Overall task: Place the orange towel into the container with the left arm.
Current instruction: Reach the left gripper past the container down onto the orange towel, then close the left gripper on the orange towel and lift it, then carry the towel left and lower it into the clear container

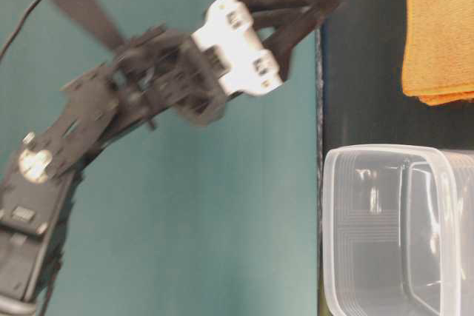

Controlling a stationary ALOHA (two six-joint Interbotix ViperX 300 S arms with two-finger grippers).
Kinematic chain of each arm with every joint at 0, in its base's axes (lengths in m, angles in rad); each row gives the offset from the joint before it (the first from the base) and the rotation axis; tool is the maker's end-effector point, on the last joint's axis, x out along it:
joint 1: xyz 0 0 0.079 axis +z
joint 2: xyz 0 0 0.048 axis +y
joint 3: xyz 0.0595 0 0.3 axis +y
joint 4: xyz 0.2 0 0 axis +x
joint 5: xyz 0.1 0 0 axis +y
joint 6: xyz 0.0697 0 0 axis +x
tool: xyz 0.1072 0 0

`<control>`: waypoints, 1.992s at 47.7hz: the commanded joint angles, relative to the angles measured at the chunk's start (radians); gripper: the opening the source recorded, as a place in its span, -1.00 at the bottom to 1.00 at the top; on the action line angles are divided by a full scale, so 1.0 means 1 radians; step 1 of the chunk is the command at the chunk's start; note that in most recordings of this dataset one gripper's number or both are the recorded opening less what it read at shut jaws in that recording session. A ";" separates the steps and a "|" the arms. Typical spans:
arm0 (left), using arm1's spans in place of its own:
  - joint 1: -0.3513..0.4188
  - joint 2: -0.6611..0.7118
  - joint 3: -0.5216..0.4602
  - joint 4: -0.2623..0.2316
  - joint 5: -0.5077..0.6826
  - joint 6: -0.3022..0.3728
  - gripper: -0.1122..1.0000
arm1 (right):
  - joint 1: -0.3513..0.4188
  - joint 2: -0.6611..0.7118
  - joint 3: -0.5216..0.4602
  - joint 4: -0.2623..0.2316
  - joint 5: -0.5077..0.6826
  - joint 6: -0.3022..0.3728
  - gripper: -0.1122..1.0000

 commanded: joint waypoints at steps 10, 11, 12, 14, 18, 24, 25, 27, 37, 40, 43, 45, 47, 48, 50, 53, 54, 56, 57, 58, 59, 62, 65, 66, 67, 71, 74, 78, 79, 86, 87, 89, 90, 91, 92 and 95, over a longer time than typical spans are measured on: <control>-0.025 0.109 -0.046 0.003 0.072 -0.002 0.78 | -0.002 0.012 0.003 0.005 -0.014 0.023 0.59; -0.026 0.115 -0.046 0.003 0.071 -0.003 0.78 | -0.002 0.012 0.005 0.005 -0.014 0.025 0.59; -0.031 0.121 -0.046 0.003 0.069 -0.003 0.78 | -0.002 0.012 0.005 0.005 -0.014 0.028 0.59; -0.038 0.135 -0.046 0.003 0.066 0.002 0.78 | -0.002 0.012 0.006 0.005 -0.014 0.031 0.59; -0.049 0.155 -0.046 0.003 0.061 0.012 0.78 | -0.002 0.012 0.006 0.005 -0.014 0.041 0.59; -0.052 0.178 -0.046 0.003 0.058 0.006 0.78 | -0.002 0.012 0.006 0.005 -0.014 0.048 0.59; -0.052 0.179 -0.046 0.003 0.057 0.000 0.78 | -0.002 0.012 0.006 0.005 -0.014 0.048 0.59; -0.052 0.183 -0.046 0.003 0.046 -0.003 0.78 | -0.002 0.012 0.006 0.005 -0.014 0.048 0.59; -0.066 0.196 -0.049 0.003 0.031 0.002 0.74 | -0.002 0.011 0.014 0.006 -0.014 0.049 0.59; -0.066 0.195 -0.051 0.003 0.035 0.002 0.70 | -0.002 0.011 0.014 0.005 -0.014 0.049 0.59; -0.069 0.192 -0.051 0.005 0.051 0.002 0.57 | -0.002 0.011 0.014 0.005 -0.014 0.049 0.59; -0.072 0.190 -0.051 0.003 0.057 0.002 0.39 | -0.002 0.009 0.014 0.005 -0.014 0.051 0.59; -0.075 0.186 -0.051 0.003 0.057 0.002 0.20 | -0.002 0.008 0.012 0.005 -0.014 0.051 0.59; -0.077 0.184 -0.051 0.003 0.057 0.002 0.09 | -0.002 0.006 0.012 0.005 -0.014 0.051 0.59; -0.078 0.178 -0.054 0.003 0.057 0.002 -0.12 | -0.002 0.003 0.011 0.006 -0.014 0.051 0.59; -0.081 0.173 -0.060 0.003 0.061 0.002 -0.43 | -0.002 -0.002 0.008 0.006 -0.014 0.058 0.59; -0.081 0.173 -0.064 0.003 0.063 0.002 -0.52 | -0.002 -0.003 0.006 0.006 -0.014 0.061 0.59; -0.081 0.169 -0.071 0.003 0.067 0.003 -0.66 | -0.002 -0.006 0.006 0.005 -0.014 0.069 0.59; -0.081 0.166 -0.075 0.003 0.072 0.006 -0.70 | -0.002 -0.008 0.008 0.005 -0.012 0.071 0.59; -0.081 0.163 -0.078 0.003 0.078 0.009 -0.69 | -0.002 -0.008 0.008 0.005 -0.012 0.072 0.59; -0.081 0.158 -0.084 0.003 0.084 0.011 -0.69 | -0.002 -0.008 0.008 0.005 -0.011 0.072 0.59; -0.081 0.137 -0.104 0.003 0.112 0.014 -0.69 | -0.002 -0.009 0.008 0.005 -0.011 0.074 0.59; -0.081 0.112 -0.129 0.003 0.135 0.015 -0.69 | -0.002 -0.011 0.011 0.005 -0.014 0.074 0.59; -0.081 0.101 -0.135 0.005 0.144 0.017 -0.69 | -0.002 -0.009 0.011 0.005 -0.014 0.074 0.59; -0.081 0.091 -0.146 0.005 0.153 0.017 -0.69 | -0.002 -0.011 0.012 0.005 -0.014 0.074 0.59; -0.084 0.031 -0.173 0.003 0.202 0.017 -0.69 | -0.002 -0.011 0.011 0.005 -0.014 0.074 0.59; -0.086 -0.017 -0.181 0.003 0.239 0.017 -0.69 | -0.002 -0.011 0.012 0.005 -0.014 0.074 0.59; -0.086 -0.081 -0.173 0.003 0.287 0.017 -0.69 | -0.002 -0.012 0.012 0.005 -0.014 0.075 0.59; -0.086 -0.100 -0.169 0.003 0.298 0.017 -0.69 | -0.002 -0.012 0.012 0.005 -0.014 0.077 0.59; -0.086 -0.219 -0.094 0.003 0.373 0.014 -0.69 | -0.002 -0.012 0.012 0.005 -0.018 0.077 0.59; -0.087 -0.235 -0.080 0.003 0.377 0.011 -0.69 | -0.002 -0.012 0.012 0.005 -0.021 0.077 0.59; -0.087 -0.264 -0.048 0.005 0.383 0.006 -0.69 | -0.002 -0.012 0.012 0.005 -0.025 0.077 0.59; -0.087 -0.279 -0.032 0.005 0.385 0.008 -0.69 | -0.002 -0.012 0.012 0.005 -0.026 0.077 0.59; -0.087 -0.296 -0.014 0.003 0.387 0.008 -0.69 | -0.002 -0.012 0.012 0.005 -0.029 0.077 0.59; -0.086 -0.311 0.005 0.003 0.387 0.008 -0.69 | -0.002 -0.012 0.012 0.005 -0.029 0.077 0.59; -0.086 -0.359 0.060 0.003 0.387 0.006 -0.69 | -0.002 -0.012 0.012 0.005 -0.032 0.075 0.59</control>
